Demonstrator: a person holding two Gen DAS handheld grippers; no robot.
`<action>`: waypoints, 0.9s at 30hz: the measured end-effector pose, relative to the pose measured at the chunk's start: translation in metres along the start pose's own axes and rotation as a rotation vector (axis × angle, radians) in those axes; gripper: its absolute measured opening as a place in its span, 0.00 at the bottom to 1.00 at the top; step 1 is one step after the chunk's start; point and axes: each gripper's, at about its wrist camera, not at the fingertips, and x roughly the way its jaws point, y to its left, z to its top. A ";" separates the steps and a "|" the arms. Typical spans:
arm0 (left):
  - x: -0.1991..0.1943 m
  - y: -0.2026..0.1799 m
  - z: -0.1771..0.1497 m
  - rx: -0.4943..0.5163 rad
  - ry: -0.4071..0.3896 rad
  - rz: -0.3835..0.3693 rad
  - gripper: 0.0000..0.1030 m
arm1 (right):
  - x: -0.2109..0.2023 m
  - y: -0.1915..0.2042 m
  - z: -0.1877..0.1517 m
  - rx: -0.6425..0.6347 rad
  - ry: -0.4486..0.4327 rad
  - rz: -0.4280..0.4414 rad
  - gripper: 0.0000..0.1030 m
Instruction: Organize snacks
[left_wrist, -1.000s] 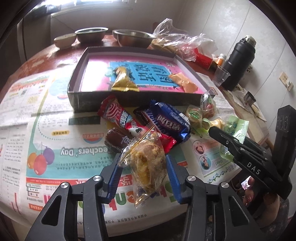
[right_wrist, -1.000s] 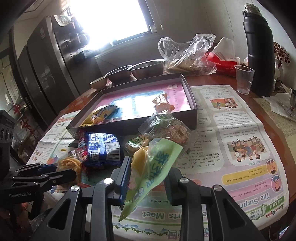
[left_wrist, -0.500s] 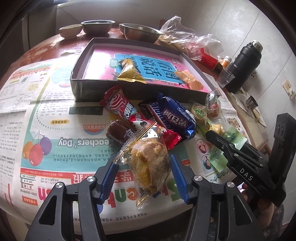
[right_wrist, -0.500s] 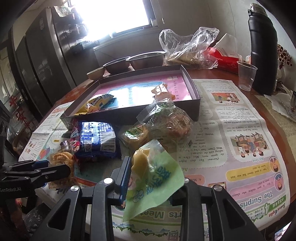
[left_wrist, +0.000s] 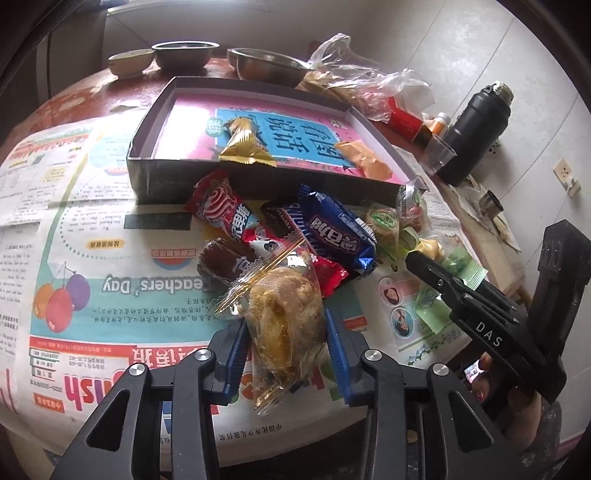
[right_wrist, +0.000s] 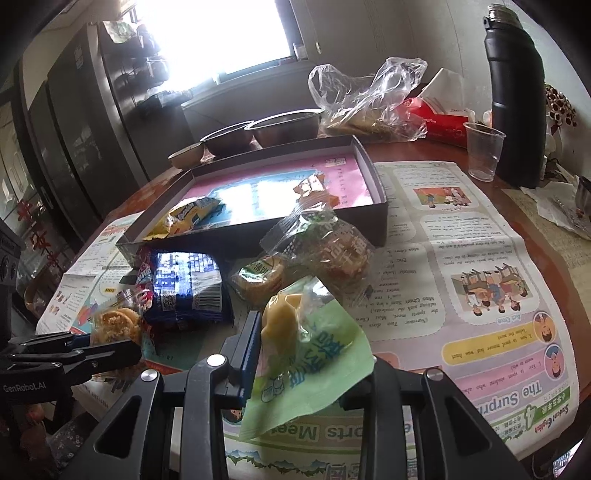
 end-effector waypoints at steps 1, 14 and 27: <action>-0.003 -0.001 0.001 0.008 -0.010 0.006 0.38 | -0.001 -0.001 0.001 0.005 -0.004 0.002 0.32; -0.032 0.001 0.015 0.033 -0.099 -0.009 0.37 | -0.021 -0.002 0.010 0.024 -0.069 0.034 0.32; -0.040 0.018 0.038 -0.012 -0.167 0.009 0.37 | -0.026 0.002 0.018 0.019 -0.101 0.035 0.32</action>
